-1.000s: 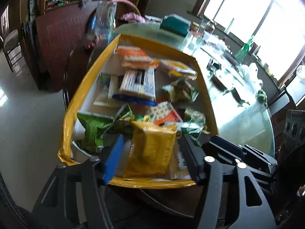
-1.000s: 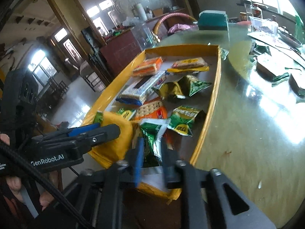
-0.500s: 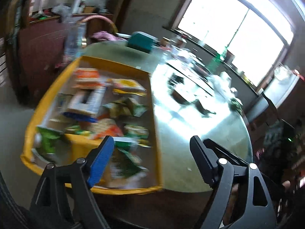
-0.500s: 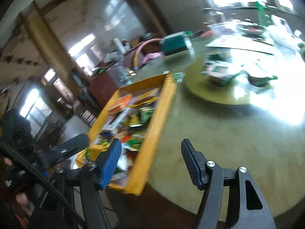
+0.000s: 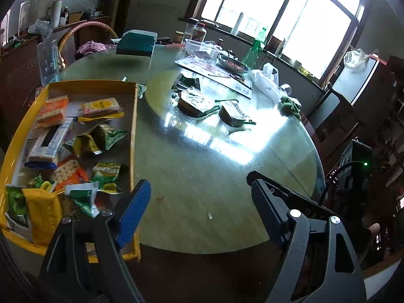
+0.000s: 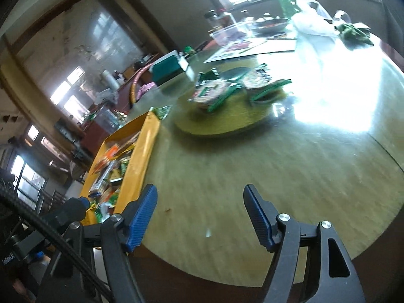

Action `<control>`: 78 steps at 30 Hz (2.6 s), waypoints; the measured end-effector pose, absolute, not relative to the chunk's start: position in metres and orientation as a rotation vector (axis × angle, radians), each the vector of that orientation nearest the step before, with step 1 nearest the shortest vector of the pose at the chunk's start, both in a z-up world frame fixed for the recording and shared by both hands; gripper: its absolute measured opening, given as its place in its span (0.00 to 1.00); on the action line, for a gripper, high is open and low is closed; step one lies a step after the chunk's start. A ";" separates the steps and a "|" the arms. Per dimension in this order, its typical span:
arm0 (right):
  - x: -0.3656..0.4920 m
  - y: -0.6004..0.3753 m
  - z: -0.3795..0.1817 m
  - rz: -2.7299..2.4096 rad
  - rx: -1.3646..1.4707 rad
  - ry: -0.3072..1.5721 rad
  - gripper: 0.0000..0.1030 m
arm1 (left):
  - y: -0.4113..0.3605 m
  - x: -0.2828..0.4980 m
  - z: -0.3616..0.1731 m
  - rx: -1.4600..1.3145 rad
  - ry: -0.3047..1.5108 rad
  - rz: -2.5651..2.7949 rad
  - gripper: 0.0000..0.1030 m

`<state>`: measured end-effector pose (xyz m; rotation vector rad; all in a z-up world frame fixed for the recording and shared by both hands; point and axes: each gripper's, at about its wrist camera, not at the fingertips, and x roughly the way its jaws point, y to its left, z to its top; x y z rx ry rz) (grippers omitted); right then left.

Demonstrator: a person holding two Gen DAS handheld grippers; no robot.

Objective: Organize snacks
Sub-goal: 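Move both open grippers back toward the round cracker packs on the lazy susan, then grasp the round green-labelled cracker pack with the right gripper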

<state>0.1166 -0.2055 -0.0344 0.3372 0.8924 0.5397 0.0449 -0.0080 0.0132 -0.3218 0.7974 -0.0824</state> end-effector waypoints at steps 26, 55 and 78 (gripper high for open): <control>0.141 -0.244 -0.050 0.433 0.375 0.940 0.69 | -0.014 0.065 -0.006 -0.336 0.859 -0.090 0.80; 0.228 -0.231 -0.054 0.396 0.248 1.019 0.69 | -0.001 0.079 -0.015 -0.366 0.880 -0.087 0.80; 0.324 -0.172 -0.062 0.376 -0.151 1.006 0.75 | 0.009 0.079 -0.012 -0.408 0.875 -0.072 0.80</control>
